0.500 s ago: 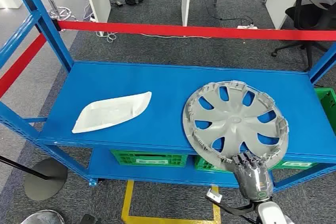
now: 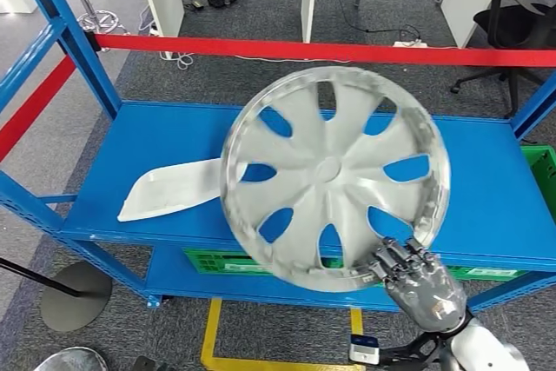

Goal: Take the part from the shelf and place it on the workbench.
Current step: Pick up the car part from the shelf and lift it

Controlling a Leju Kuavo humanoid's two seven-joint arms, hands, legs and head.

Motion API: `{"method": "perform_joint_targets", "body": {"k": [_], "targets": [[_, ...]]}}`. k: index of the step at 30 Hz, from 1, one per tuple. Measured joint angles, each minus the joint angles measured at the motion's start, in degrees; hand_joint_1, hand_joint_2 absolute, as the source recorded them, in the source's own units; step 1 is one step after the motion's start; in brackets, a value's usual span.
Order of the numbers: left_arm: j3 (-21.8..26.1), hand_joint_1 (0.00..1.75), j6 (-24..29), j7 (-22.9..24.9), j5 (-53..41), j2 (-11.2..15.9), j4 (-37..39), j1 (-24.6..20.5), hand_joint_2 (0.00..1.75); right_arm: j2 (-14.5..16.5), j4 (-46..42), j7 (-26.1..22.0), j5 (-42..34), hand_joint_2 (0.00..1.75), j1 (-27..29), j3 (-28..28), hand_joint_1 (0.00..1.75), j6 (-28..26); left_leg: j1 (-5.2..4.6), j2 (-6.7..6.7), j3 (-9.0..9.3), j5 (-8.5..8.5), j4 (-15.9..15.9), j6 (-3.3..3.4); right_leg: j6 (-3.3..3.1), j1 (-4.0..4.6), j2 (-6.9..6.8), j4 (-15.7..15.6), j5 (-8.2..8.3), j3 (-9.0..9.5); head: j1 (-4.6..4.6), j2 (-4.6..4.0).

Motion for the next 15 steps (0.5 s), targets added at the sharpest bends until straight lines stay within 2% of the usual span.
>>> {"method": "perform_joint_targets", "body": {"k": [3,7,11,15], "targets": [[0.1,0.00,0.5,0.0,-0.1,0.0,0.0,0.0,1.75,3.7,-2.8,1.8,0.0,1.75,1.0,-3.2,1.75,0.0,-0.02,-0.13,-0.01,-0.02,0.0,-0.01,-0.03,-0.04,-0.11,0.0,-0.09,-0.17,0.02,0.00],[0.3,0.00,1.3,0.3,-0.7,0.0,0.0,0.0,1.75,7.3,-6.5,1.5,0.0,1.75,1.8,-4.8,1.75,0.0,-0.06,-0.10,0.00,-0.02,0.0,-0.01,0.01,-0.08,-0.04,0.0,-0.04,-0.05,-0.01,0.00],[0.7,0.00,0.8,-0.3,-0.2,-0.1,0.0,0.1,1.75,9.2,-9.1,2.6,0.1,1.75,2.9,-4.6,1.75,0.0,-0.07,-0.10,0.00,-0.02,0.0,-0.01,0.01,-0.08,-0.03,0.0,-0.03,0.26,-0.01,0.00],[0.8,0.00,1.8,0.3,0.6,-0.4,0.0,0.0,1.75,9.7,-9.5,6.5,0.1,1.75,3.8,-2.1,1.75,0.0,-0.06,-0.10,0.00,-0.02,0.0,-0.02,0.01,-0.06,-0.03,0.0,-0.03,0.30,-0.01,0.00]]}}
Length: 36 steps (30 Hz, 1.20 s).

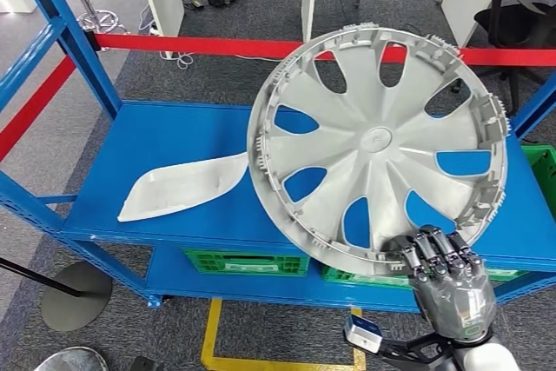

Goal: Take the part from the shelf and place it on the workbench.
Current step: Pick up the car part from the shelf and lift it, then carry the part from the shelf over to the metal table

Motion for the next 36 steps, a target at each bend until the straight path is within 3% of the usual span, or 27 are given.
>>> {"method": "perform_joint_targets", "body": {"k": [22,24,28,30,33,34,35,36], "targets": [[0.0,0.00,0.3,0.0,0.3,-0.3,0.0,0.0,1.75,0.1,0.0,1.9,0.0,1.75,0.8,3.4,1.75,0.0,-0.10,0.00,-0.02,-0.10,0.1,0.11,0.12,-0.13,0.00,-0.1,0.04,0.02,-0.01,0.00],[0.0,0.00,0.4,0.0,0.2,-0.2,0.0,0.0,1.75,-0.2,0.0,5.4,0.0,1.75,1.2,4.4,1.75,0.0,-0.29,-0.01,-0.06,-0.26,0.3,0.30,0.33,-0.35,-0.01,-0.2,0.08,0.08,-0.02,0.00],[0.0,0.00,1.1,0.2,-1.1,-0.2,0.0,-0.2,1.75,-3.5,0.0,18.8,0.0,1.75,1.8,10.3,1.75,0.0,-0.63,0.07,0.09,0.07,-0.1,1.15,1.16,-0.80,0.10,-0.3,0.13,0.12,-0.02,0.00],[-0.1,0.00,1.7,0.9,-2.0,-0.2,0.0,-0.4,1.75,-5.9,0.0,22.3,0.0,1.75,2.0,13.4,1.75,0.0,-0.48,0.24,0.36,0.53,-0.8,1.74,1.16,-0.72,0.08,2.0,-1.87,-0.88,0.09,0.00],[-0.5,0.00,2.1,1.9,-3.3,-0.3,0.0,-0.5,1.75,-8.5,0.0,23.0,0.0,1.75,2.8,16.1,1.75,0.0,-0.62,0.47,0.34,0.75,-1.0,2.10,0.81,-0.26,0.07,13.1,-7.73,-5.53,0.33,0.00],[-0.7,0.00,2.2,2.1,-3.6,-0.4,0.0,-0.5,1.75,-9.1,0.0,23.0,0.0,1.75,3.2,16.7,1.75,0.0,-0.71,0.62,0.28,0.78,-1.0,2.13,0.78,-0.13,0.08,15.8,-8.46,-6.64,0.34,0.00],[-0.9,0.00,2.2,2.4,-4.1,-0.5,0.0,-0.5,1.75,-9.7,0.0,23.0,0.0,1.75,3.7,17.3,1.75,0.0,-0.75,0.83,0.22,0.81,-1.0,2.12,0.77,-0.04,0.04,16.3,-7.96,-6.70,0.34,0.00],[-1.2,0.00,2.2,2.8,-4.8,-0.6,0.0,-0.6,1.75,-10.2,-0.1,23.2,0.0,1.75,4.1,17.8,1.75,0.0,-0.72,1.09,0.17,0.85,-0.9,2.08,0.78,-0.01,-0.13,14.5,-6.44,-5.66,0.35,0.00]]}}
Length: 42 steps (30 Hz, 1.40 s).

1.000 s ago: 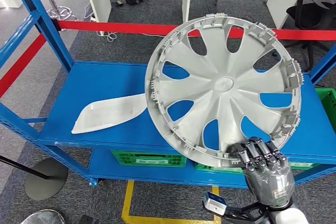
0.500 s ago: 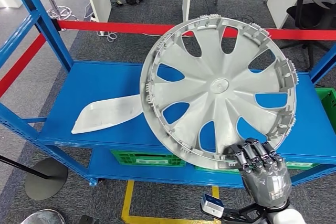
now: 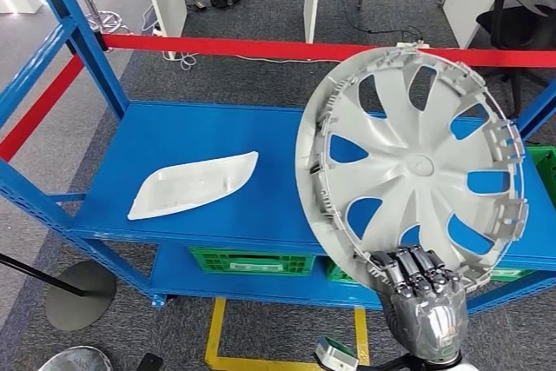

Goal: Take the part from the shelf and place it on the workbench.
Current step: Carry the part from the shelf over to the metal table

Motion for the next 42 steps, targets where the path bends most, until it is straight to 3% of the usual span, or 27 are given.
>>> {"method": "perform_joint_targets", "body": {"k": [2,4,7,8,10,12,13,14,15,16,18,19,20,22,24,26,28,29,31,32,33,34,35,36,37,39,42], "targets": [[-0.9,0.00,0.3,1.4,-2.1,-0.5,0.0,-0.3,1.75,-0.8,-0.4,0.6,0.0,1.75,0.8,0.8,1.75,0.0,-0.03,0.43,-0.19,-0.02,0.5,-0.42,0.11,0.09,-1.37,-7.6,3.50,4.07,0.03,0.00],[-2.4,0.00,0.7,2.9,-4.5,-1.0,0.0,-0.8,1.75,-1.3,-1.1,1.3,0.0,1.75,1.5,1.5,1.75,0.0,-0.18,0.83,-0.44,0.04,1.1,-1.11,-0.27,0.26,-2.41,-12.2,5.06,6.20,0.01,0.00],[-4.3,0.00,1.1,4.1,-6.4,-1.6,0.0,-1.3,1.75,-1.9,-2.2,1.4,0.0,1.75,2.5,1.8,1.75,0.0,-0.13,1.50,-0.75,0.37,1.5,-2.15,-1.56,0.29,-1.41,-12.2,5.53,5.02,-0.05,0.00],[-4.8,0.00,1.2,4.2,-6.7,-1.7,0.0,-1.3,1.75,-1.9,-2.5,1.2,0.0,1.75,3.0,1.9,1.75,0.0,-0.05,1.52,-1.04,-0.36,1.9,-2.54,-2.08,0.28,-0.99,-12.0,5.88,4.68,-0.09,0.00],[-5.6,0.00,1.2,4.3,-7.2,-1.8,0.0,-1.5,1.75,-2.0,-3.1,0.7,-0.1,1.75,3.8,1.9,1.75,0.0,0.11,1.10,-2.57,-4.40,5.7,-3.25,-3.06,0.18,-0.27,-12.1,6.91,3.65,-0.11,0.00],[-6.2,0.00,1.3,4.4,-7.5,-1.9,0.0,-1.7,1.75,-2.0,-3.5,0.6,-0.1,1.75,4.4,1.9,1.75,0.0,0.18,0.77,-4.87,-9.55,13.2,-3.56,-3.44,0.22,0.59,-12.0,8.01,2.26,-0.13,0.00],[-6.5,0.00,1.4,4.5,-7.6,-1.9,0.0,-1.8,1.75,-2.0,-3.6,0.5,-0.1,1.75,4.8,1.9,1.75,0.0,0.19,0.73,-5.45,-10.93,16.1,-3.54,-3.50,0.27,1.07,-12.0,8.52,1.55,-0.13,0.00],[-6.8,0.00,1.4,4.5,-7.7,-2.0,0.0,-1.9,1.75,-2.0,-3.7,0.5,0.0,1.75,5.1,1.9,1.75,0.0,0.18,0.67,-5.18,-11.19,17.4,-3.40,-3.50,0.33,1.60,-12.0,9.04,0.86,-0.13,0.00],[-7.0,0.00,1.4,4.6,-7.8,-2.0,0.0,-2.0,1.75,-2.0,-3.8,0.5,0.0,1.75,5.3,1.9,1.75,0.0,0.16,0.49,-3.87,-10.43,16.4,-3.14,-3.45,0.40,2.19,-12.0,9.56,0.20,-0.12,0.00],[-7.2,0.00,1.5,4.6,-7.9,-2.0,0.0,-2.1,1.75,-2.0,-3.9,0.5,-0.1,1.75,5.5,1.9,1.75,0.0,0.13,0.01,-1.57,-9.00,13.5,-2.74,-3.33,0.45,2.85,-12.0,10.10,-0.43,-0.12,0.00],[-7.4,0.00,1.5,4.6,-8.0,-2.0,0.0,-2.4,1.75,-2.0,-4.1,0.5,-0.1,1.75,5.7,1.9,1.75,0.0,0.07,-2.50,4.05,-7.03,5.1,-1.75,-2.94,0.48,4.06,-12.0,11.15,-1.47,-0.09,0.00],[-7.4,0.00,1.6,4.6,-8.0,-2.0,0.0,-2.5,1.75,-2.0,-4.3,0.5,-0.1,1.75,5.8,1.9,1.75,0.0,0.01,-3.65,5.97,-6.69,2.1,-1.51,-2.66,0.45,4.61,-12.1,11.73,-1.81,-0.08,0.00],[-7.5,0.00,1.6,4.6,-8.0,-2.1,0.0,-2.6,1.75,-2.0,-4.4,0.5,-0.1,1.75,5.8,1.9,1.75,0.0,-0.03,-4.39,6.98,-6.73,0.3,-1.38,-2.33,0.37,5.11,-12.3,12.33,-2.03,-0.10,0.00],[-7.7,0.00,1.6,4.6,-8.0,-2.2,0.0,-2.7,1.75,-2.0,-4.5,0.5,-0.1,1.75,6.0,1.9,1.75,0.0,-0.11,-3.74,6.91,-6.14,-0.4,-1.27,-1.55,0.26,6.08,-12.9,13.50,-2.30,-0.12,0.00],[-7.9,0.00,1.7,4.6,-8.1,-2.3,0.0,-2.8,1.75,-2.0,-4.7,0.5,-0.1,1.75,6.4,1.9,1.75,0.0,0.01,-2.35,6.24,-5.00,-0.8,-0.57,-1.03,0.39,4.60,-12.0,12.11,-3.18,0.07,0.00],[-8.0,0.00,1.9,4.8,-8.3,-2.3,0.0,-2.8,1.75,-2.0,-4.8,0.4,-0.1,1.75,6.6,2.0,1.75,0.0,0.03,-0.73,5.10,-3.90,-1.0,0.01,-0.73,0.56,1.67,-6.8,6.64,-4.87,0.42,0.00],[-8.2,0.00,2.2,5.1,-8.6,-2.4,0.0,-2.6,1.75,-2.0,-4.8,0.1,-0.1,1.75,6.7,2.0,1.75,0.0,-0.07,0.98,3.67,-2.86,-0.8,0.19,-0.32,0.56,0.53,0.7,2.06,-6.19,0.62,0.00],[-8.3,0.00,2.3,5.3,-8.7,-2.4,0.0,-2.6,1.75,-2.0,-4.9,-0.3,0.0,1.75,6.9,2.0,1.75,0.0,-0.09,1.87,2.90,-2.31,-0.7,0.16,-0.12,0.53,0.39,3.3,1.92,-6.08,0.63,0.00],[-8.5,0.00,2.5,5.4,-9.1,-2.4,0.0,-2.7,1.75,-1.9,-5.3,-1.6,-0.1,1.75,7.5,1.6,1.75,0.0,-0.06,3.49,1.33,-1.34,-0.4,-0.12,0.28,0.42,-0.01,3.2,4.88,-3.35,0.67,0.00],[-8.6,0.00,2.6,5.5,-9.2,-2.3,0.0,-2.7,1.75,-1.8,-5.6,-2.4,-0.1,1.75,7.9,1.2,1.75,0.0,-0.09,4.14,0.66,-0.95,-0.1,-0.40,0.53,0.31,-0.81,0.2,6.28,-0.48,0.67,0.00],[-8.7,0.00,2.6,5.5,-9.3,-2.2,0.0,-2.8,1.75,-1.6,-5.9,-3.4,-0.1,1.75,8.3,0.8,1.75,0.0,-0.20,4.67,0.10,-0.65,0.3,-0.69,0.85,0.36,-2.22,-4.0,6.34,3.01,0.78,0.00],[-8.8,0.00,2.7,5.5,-9.5,-2.2,0.0,-2.8,1.75,-1.3,-6.2,-4.4,-0.1,1.75,8.5,0.3,1.75,0.0,-0.42,5.17,-0.35,-0.38,0.8,-1.00,0.73,0.39,-3.47,-8.2,5.58,6.03,0.84,0.00],[-8.8,0.00,2.7,5.5,-9.6,-2.1,0.0,-2.9,1.75,-0.9,-6.6,-5.5,0.0,1.75,8.7,-0.2,1.75,0.0,-0.62,5.66,-0.65,-0.05,1.1,-1.23,0.40,0.45,-4.39,-11.4,4.50,7.83,0.84,0.00],[-8.9,0.00,2.7,5.5,-9.7,-2.0,0.0,-3.0,1.75,-0.4,-6.9,-6.4,0.0,1.75,9.0,-0.8,1.75,0.0,-0.77,6.19,-0.88,0.38,1.3,-1.35,-0.15,0.61,-4.67,-13.0,3.67,8.41,0.84,0.00],[-8.9,0.00,2.8,5.6,-9.7,-1.9,0.0,-3.0,1.75,0.0,-7.2,-7.1,0.0,1.75,9.3,-1.4,1.75,0.0,-0.79,6.73,-1.05,0.79,1.4,-1.46,-0.95,0.61,-4.17,-13.3,3.67,7.81,0.74,0.00],[-9.0,0.00,2.8,5.7,-9.8,-1.9,0.0,-3.0,1.75,1.0,-7.7,-8.4,0.0,1.75,10.1,-2.6,1.75,0.0,-0.40,5.35,-1.53,-0.53,2.1,-2.05,-2.09,0.65,-3.04,-13.0,4.60,6.29,0.69,0.00],[-9.1,0.00,2.7,5.7,-9.9,-1.9,0.0,-2.9,1.75,2.7,-8.4,-10.6,0.0,1.75,10.7,-4.1,1.75,0.0,-0.06,1.11,-3.47,-9.00,10.0,-2.77,-3.30,0.72,-1.01,-12.9,6.80,4.08,0.53,0.00]]}}
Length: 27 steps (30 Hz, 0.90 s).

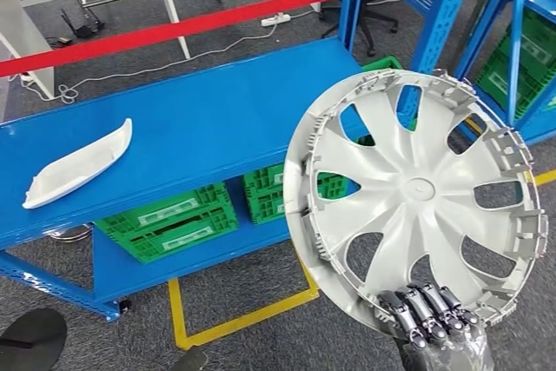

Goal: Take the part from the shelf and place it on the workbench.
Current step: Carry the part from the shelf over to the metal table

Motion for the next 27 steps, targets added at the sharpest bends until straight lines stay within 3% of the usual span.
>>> {"method": "perform_joint_targets", "body": {"k": [1,2,3,4,6,8,9,11,12,13,14,16,17,18,19,20,21,22,23,24,25,26,27], "targets": [[0.0,0.00,0.0,0.0,0.0,0.0,0.0,0.0,1.75,0.6,-0.3,-0.7,0.0,1.75,0.2,-0.5,1.75,0.0,-0.02,-0.41,-0.60,-2.24,3.6,0.07,-0.17,0.11,0.80,0.0,0.85,-0.94,-0.08,0.00],[-0.1,0.00,-0.1,0.0,0.0,0.0,0.0,0.0,1.75,1.1,-0.5,-1.2,0.0,1.75,0.4,-1.1,1.75,0.0,-0.03,-0.54,-0.69,-3.21,6.1,0.26,-0.27,0.25,1.61,0.1,1.66,-1.96,-0.10,0.00],[-0.1,0.00,-0.2,0.0,-0.1,0.0,0.0,-0.1,1.75,1.6,-0.7,-1.7,0.0,1.75,0.7,-1.7,1.75,0.0,-0.07,-0.61,-0.05,-2.93,7.0,0.54,-0.31,0.39,2.41,0.1,2.43,-2.94,-0.09,0.00],[-0.1,0.00,-0.3,0.0,-0.1,0.0,0.0,-0.2,1.75,2.1,-0.9,-2.1,0.0,1.75,0.9,-2.3,1.75,0.0,-0.15,-0.85,1.53,-1.60,5.8,0.94,-0.28,0.52,3.22,0.1,3.17,-3.86,-0.09,0.00],[-0.2,0.00,-0.4,0.0,-0.2,0.1,0.0,-0.4,1.75,3.1,-1.4,-2.5,0.0,1.75,1.4,-3.2,1.75,0.0,-0.45,-2.79,6.85,1.13,-1.1,2.09,-0.12,0.64,4.73,0.1,4.61,-5.41,-0.07,0.00],[-0.2,0.00,-0.5,0.0,-0.2,0.2,0.0,-0.7,1.75,3.8,-1.8,-2.5,0.0,1.75,1.7,-3.8,1.75,0.0,-0.65,-5.23,11.71,1.46,-8.7,2.76,0.24,0.64,6.09,0.0,6.17,-6.54,-0.04,0.00],[-0.2,0.00,-0.5,0.0,-0.2,0.2,0.0,-0.8,1.75,4.1,-1.9,-2.6,0.0,1.75,1.9,-4.0,1.75,0.0,-0.76,-5.80,12.82,1.17,-10.7,2.80,0.56,0.54,6.71,-0.2,6.96,-6.87,-0.05,0.00],[-0.2,0.00,-0.6,0.0,-0.2,0.0,0.0,-0.9,1.75,4.4,-2.1,-2.6,0.0,1.75,2.2,-4.4,1.75,0.0,-0.75,-4.79,12.54,1.86,-11.8,2.74,1.35,0.34,7.79,-1.0,8.47,-7.32,-0.09,0.00],[-0.3,0.00,-0.6,0.0,-0.2,0.0,0.0,-1.0,1.75,4.5,-2.2,-2.7,0.0,1.75,2.4,-4.6,1.75,0.0,-0.67,-4.05,11.99,2.58,-11.9,2.99,1.66,0.32,7.35,-1.0,8.06,-7.73,-0.10,0.00],[-0.3,0.00,-0.7,0.0,-0.2,-0.1,0.0,-1.1,1.75,4.6,-2.3,-2.6,0.0,1.75,2.5,-4.8,1.75,0.0,-0.55,-3.21,11.26,3.40,-12.1,3.27,1.90,0.37,6.19,0.1,6.27,-8.48,0.05,0.00],[-0.4,0.00,-0.8,-0.1,-0.2,-0.2,0.0,-1.1,1.75,4.7,-2.4,-2.5,0.0,1.75,2.6,-4.9,1.75,0.0,-0.45,-2.34,10.44,4.13,-12.3,3.49,2.11,0.34,4.56,2.4,3.33,-9.35,0.18,0.00],[-0.4,0.00,-1.1,-0.2,-0.2,-0.2,0.0,-0.9,1.75,4.9,-2.4,-1.8,0.0,1.75,2.6,-5.2,1.75,0.0,-0.57,-0.64,8.86,5.32,-12.3,3.64,2.74,0.26,1.88,9.8,-2.78,-10.89,0.52,0.00],[-0.5,0.00,-1.3,-0.3,-0.2,-0.1,0.0,-0.8,1.75,4.9,-2.4,-1.4,0.0,1.75,2.7,-5.3,1.75,0.0,-0.60,0.25,8.11,5.87,-12.2,3.58,3.08,0.14,1.43,13.4,-3.71,-11.10,0.55,0.00],[-0.5,0.00,-1.4,-0.3,-0.2,-0.1,0.0,-0.8,1.75,4.9,-2.4,-1.1,0.0,1.75,2.7,-5.5,1.75,0.0,-0.62,1.18,7.28,6.49,-12.2,3.47,3.38,0.03,1.23,16.0,-2.78,-10.80,0.56,0.00],[-0.5,0.00,-1.6,-0.4,-0.2,-0.1,0.0,-0.8,1.75,4.9,-2.4,-0.9,0.0,1.75,2.7,-5.6,1.75,0.0,-0.63,2.06,6.45,7.10,-12.1,3.30,3.65,-0.09,1.07,17.0,-0.65,-9.86,0.59,0.00],[-0.5,0.00,-1.7,-0.4,-0.2,0.0,0.0,-0.8,1.75,4.9,-2.4,-0.6,0.0,1.75,2.7,-5.8,1.75,0.0,-0.63,2.86,5.63,7.67,-12.0,3.08,3.89,-0.21,0.68,16.1,1.50,-8.02,0.58,0.00],[-0.5,0.00,-1.8,-0.4,-0.2,0.0,0.0,-0.9,1.75,4.9,-2.4,-0.4,0.0,1.75,2.7,-5.8,1.75,0.0,-0.69,3.52,4.98,8.17,-11.8,2.79,4.09,-0.33,-0.34,13.3,2.44,-4.97,0.58,0.00],[-0.5,0.00,-1.9,-0.4,-0.2,0.0,0.0,-0.9,1.75,4.9,-2.4,-0.1,0.0,1.75,2.7,-5.9,1.75,0.0,-0.76,4.08,4.47,8.50,-11.4,2.49,4.21,-0.34,-1.59,8.4,1.70,-0.87,0.59,0.00],[-0.6,0.00,-1.9,-0.5,-0.2,0.1,0.0,-1.0,1.75,4.9,-2.4,0.1,0.0,1.75,2.6,-5.9,1.75,0.0,-0.86,4.59,4.08,8.81,-11.0,2.19,4.01,-0.33,-2.64,3.4,-0.14,2.80,0.52,0.00],[-0.6,0.00,-2.0,-0.5,-0.3,0.1,0.0,-1.1,1.75,4.9,-2.4,0.3,0.1,1.75,2.6,-5.9,1.75,0.0,-0.90,5.06,3.78,9.10,-10.6,1.95,3.62,-0.23,-3.28,-0.6,-2.00,5.41,0.46,0.00],[-0.6,0.00,-2.1,-0.5,-0.4,0.1,0.0,-1.1,1.75,4.9,-2.4,0.6,0.1,1.75,2.7,-6.0,1.75,0.0,-0.86,5.60,3.49,9.38,-10.2,1.73,3.09,-0.07,-3.13,-2.9,-3.12,6.58,0.38,0.00],[-0.7,0.00,-2.3,-0.4,-0.6,0.1,0.0,-1.2,1.75,5.0,-2.4,0.8,0.1,1.75,2.8,-6.0,1.75,0.0,-0.74,5.87,3.23,9.56,-10.0,1.47,2.41,-0.01,-2.56,-3.3,-3.40,6.27,0.33,0.00],[-0.7,0.00,-2.4,-0.4,-0.7,0.0,0.0,-1.2,1.75,5.0,-2.4,1.0,0.1,1.75,3.0,-6.1,1.75,0.0,-0.49,5.28,2.99,9.12,-9.6,1.15,1.88,0.04,-1.99,-3.1,-3.14,5.80,0.31,0.00]]}}
